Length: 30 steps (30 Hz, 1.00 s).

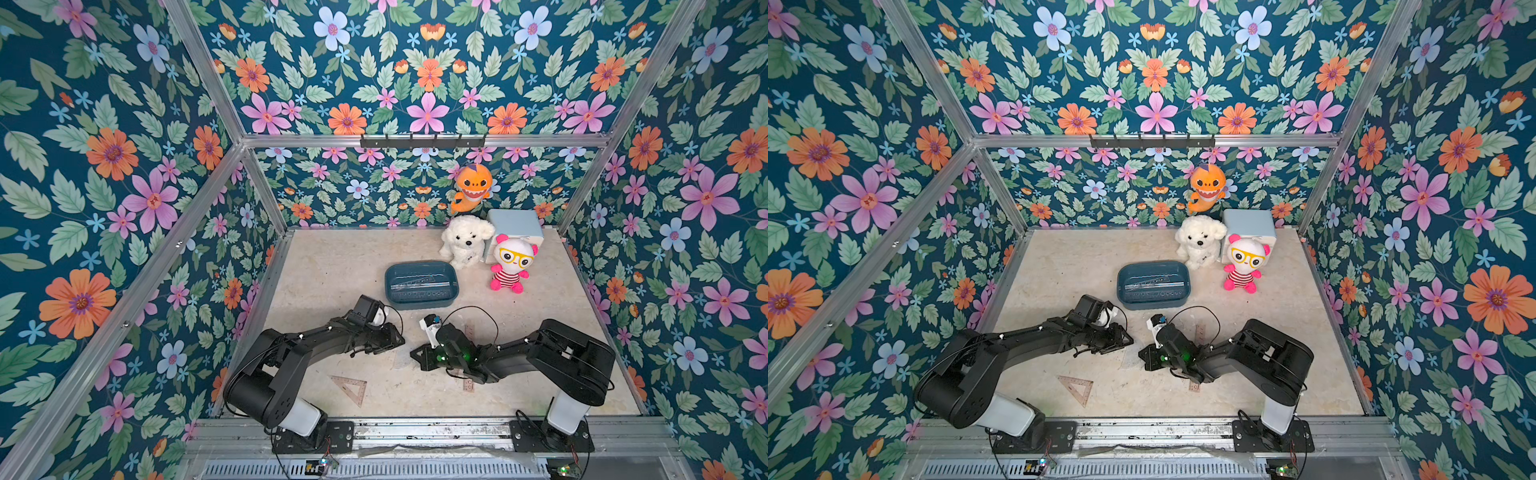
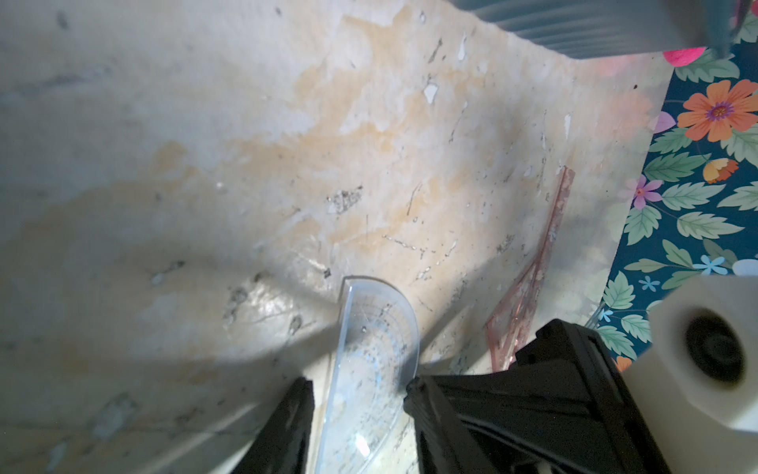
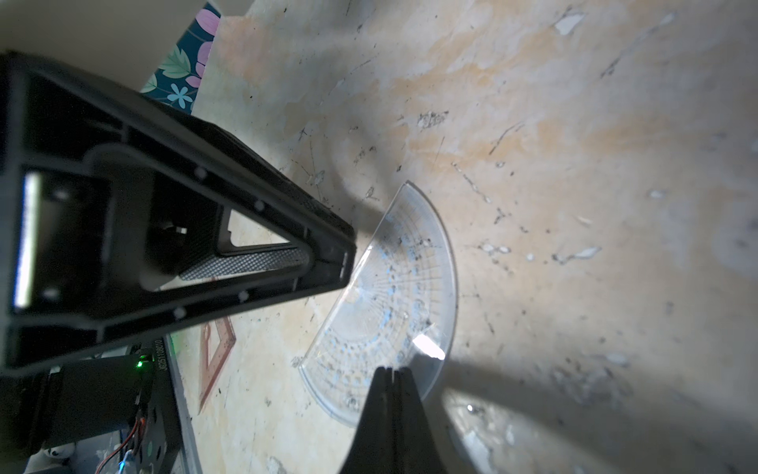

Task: Put the scattered rulers into the storage box
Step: Pick up the ruler from the center of the board.

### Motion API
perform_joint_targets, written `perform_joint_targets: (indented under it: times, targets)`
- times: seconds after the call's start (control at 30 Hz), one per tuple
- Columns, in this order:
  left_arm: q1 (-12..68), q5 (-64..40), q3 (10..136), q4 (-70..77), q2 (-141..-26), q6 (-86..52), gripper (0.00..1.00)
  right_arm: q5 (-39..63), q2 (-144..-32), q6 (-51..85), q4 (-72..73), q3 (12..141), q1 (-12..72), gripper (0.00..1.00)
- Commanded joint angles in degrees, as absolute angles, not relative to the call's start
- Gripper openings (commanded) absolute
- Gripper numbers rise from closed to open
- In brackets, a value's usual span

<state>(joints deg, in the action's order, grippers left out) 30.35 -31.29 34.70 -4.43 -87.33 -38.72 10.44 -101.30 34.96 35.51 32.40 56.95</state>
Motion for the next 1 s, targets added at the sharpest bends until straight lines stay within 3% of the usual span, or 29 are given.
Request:
perform_joint_targets:
  times: [0.0, 0.73, 0.97]
  targets:
    - [30.47, -26.27, 33.67, -12.95, -88.41, -37.96, 0.47, 9.76, -102.2, 35.27, 25.49, 31.82, 57.01, 0.0]
    - [31.79, -27.78, 33.33, -11.33, -89.29, -38.36, 0.47, 10.37, -103.33, 35.51, 26.1, 31.37, 56.99, 0.0]
    - [33.05, -28.12, 33.57, -10.63, -90.04, -38.36, 0.21, 10.46, -103.32, 35.55, 26.1, 31.38, 57.02, 0.0]
